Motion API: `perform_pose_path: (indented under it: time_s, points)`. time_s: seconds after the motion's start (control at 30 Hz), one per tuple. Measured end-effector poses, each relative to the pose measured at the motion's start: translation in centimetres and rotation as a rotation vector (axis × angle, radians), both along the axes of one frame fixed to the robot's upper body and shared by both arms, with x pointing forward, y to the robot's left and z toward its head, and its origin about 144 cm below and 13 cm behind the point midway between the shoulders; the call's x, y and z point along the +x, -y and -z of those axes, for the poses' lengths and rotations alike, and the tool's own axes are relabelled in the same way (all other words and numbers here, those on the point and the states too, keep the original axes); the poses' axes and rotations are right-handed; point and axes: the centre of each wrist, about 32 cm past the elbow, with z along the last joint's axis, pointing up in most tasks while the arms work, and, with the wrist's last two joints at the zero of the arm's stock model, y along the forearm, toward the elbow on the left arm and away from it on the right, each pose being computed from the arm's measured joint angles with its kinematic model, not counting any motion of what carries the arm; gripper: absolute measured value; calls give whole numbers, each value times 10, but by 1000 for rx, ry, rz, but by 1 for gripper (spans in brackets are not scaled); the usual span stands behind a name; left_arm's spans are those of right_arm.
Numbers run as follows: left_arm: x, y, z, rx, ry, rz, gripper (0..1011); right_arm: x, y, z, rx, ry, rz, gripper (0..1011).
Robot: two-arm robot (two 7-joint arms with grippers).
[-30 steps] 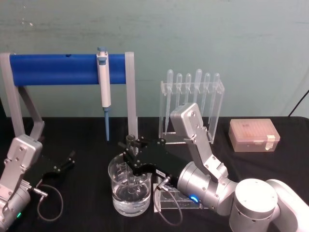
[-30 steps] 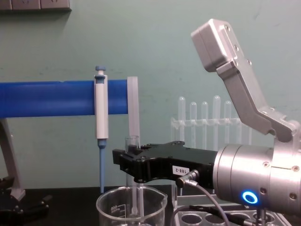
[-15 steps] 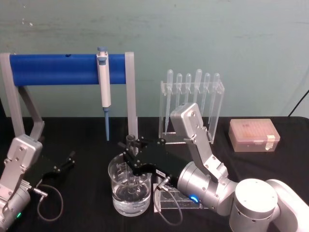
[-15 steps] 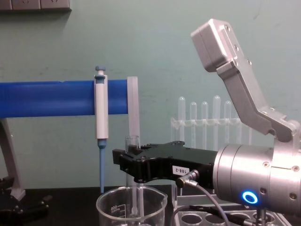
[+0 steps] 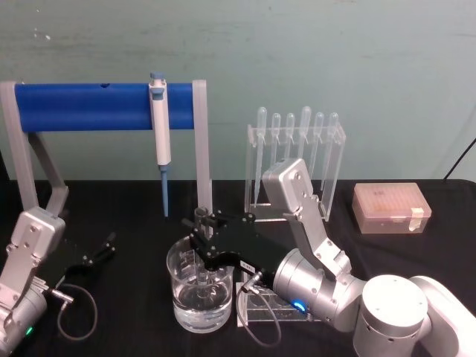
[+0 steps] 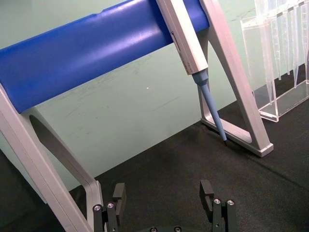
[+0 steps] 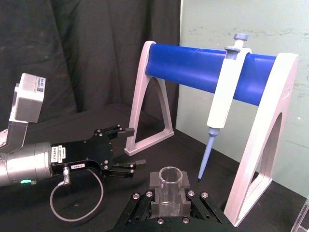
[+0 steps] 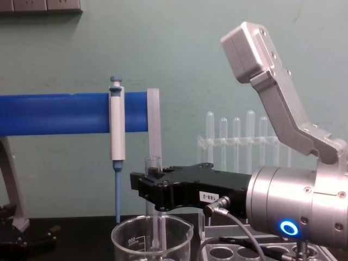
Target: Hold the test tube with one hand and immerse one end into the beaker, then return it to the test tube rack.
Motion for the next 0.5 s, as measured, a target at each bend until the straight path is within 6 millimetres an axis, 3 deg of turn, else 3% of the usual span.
perform_pose_path:
  time_s: [0.5]
  points:
    - [0, 0, 0, 0, 0, 0, 1000, 0, 0, 0, 0, 0, 0, 225]
